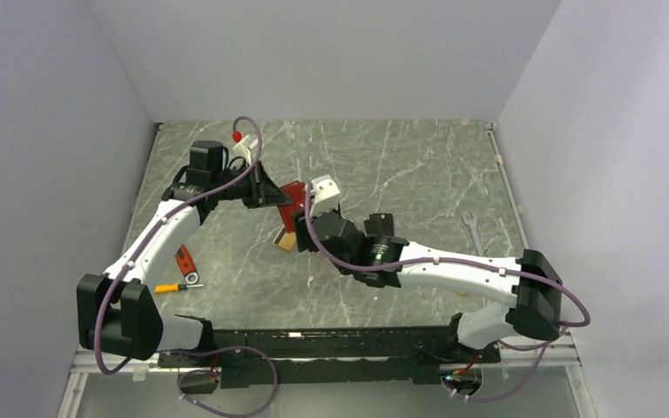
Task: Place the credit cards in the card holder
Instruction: Place the card holder at the center of the board.
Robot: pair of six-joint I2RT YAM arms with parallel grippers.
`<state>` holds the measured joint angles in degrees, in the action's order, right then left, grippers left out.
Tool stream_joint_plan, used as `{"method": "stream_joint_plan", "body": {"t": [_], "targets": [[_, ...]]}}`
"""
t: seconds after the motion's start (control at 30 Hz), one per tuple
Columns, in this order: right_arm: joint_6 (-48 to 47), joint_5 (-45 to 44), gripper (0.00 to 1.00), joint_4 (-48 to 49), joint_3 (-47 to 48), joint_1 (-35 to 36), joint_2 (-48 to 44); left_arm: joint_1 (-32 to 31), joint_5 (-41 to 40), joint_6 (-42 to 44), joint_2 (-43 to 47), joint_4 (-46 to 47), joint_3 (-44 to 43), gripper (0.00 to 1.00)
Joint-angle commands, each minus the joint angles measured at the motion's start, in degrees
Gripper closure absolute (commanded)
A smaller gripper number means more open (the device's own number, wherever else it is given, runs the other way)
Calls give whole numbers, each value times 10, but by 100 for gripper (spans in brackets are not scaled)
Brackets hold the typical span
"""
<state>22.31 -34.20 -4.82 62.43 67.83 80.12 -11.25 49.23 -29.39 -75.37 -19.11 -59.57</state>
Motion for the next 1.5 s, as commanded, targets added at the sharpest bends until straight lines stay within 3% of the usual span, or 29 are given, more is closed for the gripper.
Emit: {"method": "stream_joint_plan", "body": {"t": [0.0,0.27,0.53,0.8,0.97,1.2,1.47], "targets": [[-56,-59,42,15,41,17,12,-4,0,3,5,1,-9,100],[-95,-126,47,36,68,34,62,-4,20,-11,7,9,-6,100],[-115,-135,51,36,86,35,103,-4,29,-24,9,28,1,100],[-135,-183,69,30,114,36,147,-4,34,-34,12,23,0,100],[-171,-200,77,78,118,36,163,-4,41,-48,9,42,10,100],[-183,-220,100,92,110,36,171,-2,46,-50,12,38,9,100],[-214,-269,100,137,78,35,167,-1,39,-45,16,34,8,100]]}}
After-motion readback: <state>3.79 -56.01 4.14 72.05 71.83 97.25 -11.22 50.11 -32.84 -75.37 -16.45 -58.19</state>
